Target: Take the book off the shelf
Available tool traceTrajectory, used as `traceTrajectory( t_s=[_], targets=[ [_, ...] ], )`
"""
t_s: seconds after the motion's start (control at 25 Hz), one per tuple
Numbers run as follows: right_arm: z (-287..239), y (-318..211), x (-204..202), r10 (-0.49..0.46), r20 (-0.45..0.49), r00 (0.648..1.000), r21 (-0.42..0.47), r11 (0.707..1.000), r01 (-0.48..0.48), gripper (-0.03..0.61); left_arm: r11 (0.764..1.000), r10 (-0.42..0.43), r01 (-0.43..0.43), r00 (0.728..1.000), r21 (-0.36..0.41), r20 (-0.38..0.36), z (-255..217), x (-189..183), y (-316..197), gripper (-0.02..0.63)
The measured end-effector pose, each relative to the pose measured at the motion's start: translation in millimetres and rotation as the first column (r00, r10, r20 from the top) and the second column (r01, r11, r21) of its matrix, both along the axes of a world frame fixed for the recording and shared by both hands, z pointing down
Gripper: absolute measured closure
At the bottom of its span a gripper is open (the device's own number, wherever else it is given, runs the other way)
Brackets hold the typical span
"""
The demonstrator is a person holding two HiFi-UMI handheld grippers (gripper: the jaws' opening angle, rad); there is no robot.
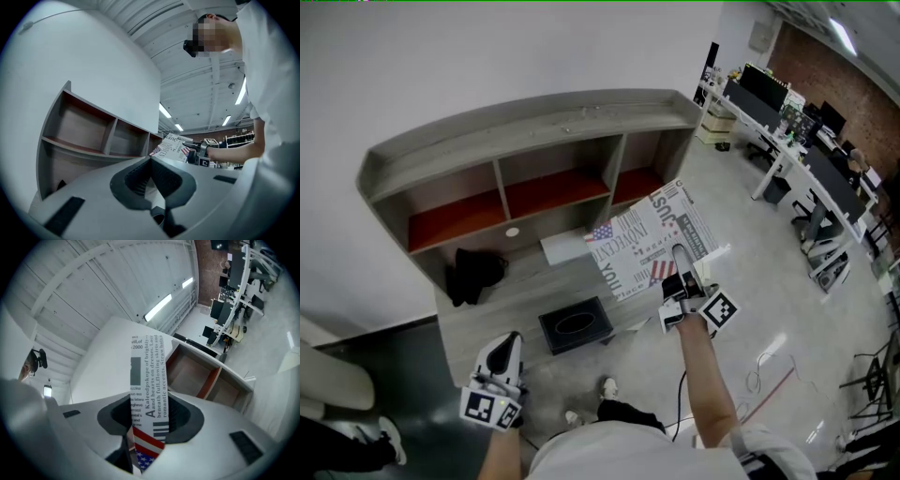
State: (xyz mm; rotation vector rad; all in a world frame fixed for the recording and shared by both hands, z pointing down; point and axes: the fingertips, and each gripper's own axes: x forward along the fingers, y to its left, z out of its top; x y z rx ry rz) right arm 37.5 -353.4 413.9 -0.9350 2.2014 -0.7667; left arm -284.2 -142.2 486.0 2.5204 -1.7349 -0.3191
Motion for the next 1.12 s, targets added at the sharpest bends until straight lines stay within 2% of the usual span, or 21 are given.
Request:
traceTrajectory(
  t_s=[0.16, 0.4, 0.6, 0.76, 0.96, 1.12],
  targets=[
    [-9.2, 7.6, 10.7, 0.003, -0.057, 0.998, 0.059, 0.998, 0.0, 0.407, 1.0, -0.02, 0.02, 1.0, -0.007, 0.01, 0.3, -3.6, -5.5, 0.597],
    [-13.6, 13.3, 11.0, -0.014, -0.242, 0.97, 0.133, 0.99, 0.047, 0.407, 0.998, -0.06, 0.06, 0.997, 0.015, 0.038, -14.7, -5.2, -17.6, 0.597],
    [-11.1, 14.9, 7.8, -0.041, -0.415, 0.909, 0.178, 0.976, 0.125, 0.407, 0.994, -0.096, 0.091, 0.991, 0.056, 0.096, -40.1, 0.9, -19.5, 0.597],
    [-2.0, 21.8, -0.3, -0.043, -0.518, 0.854, 0.203, 0.964, 0.172, 0.407, 0.984, -0.178, 0.174, 0.975, 0.044, 0.132, -41.1, -16.1, -4.8, 0.597],
    [2.6, 33.5, -6.7, -0.067, -0.583, 0.809, 0.204, 0.952, 0.226, 0.407, 0.966, -0.258, 0.258, 0.956, 0.022, 0.142, -30.6, -32.6, 6.2, 0.597],
    [17.4, 46.0, -23.8, -0.128, -0.563, 0.816, 0.149, 0.956, 0.253, 0.407, 0.94, -0.337, 0.341, 0.93, -0.001, 0.147, -18.1, -44.6, 15.3, 0.597]
  ],
)
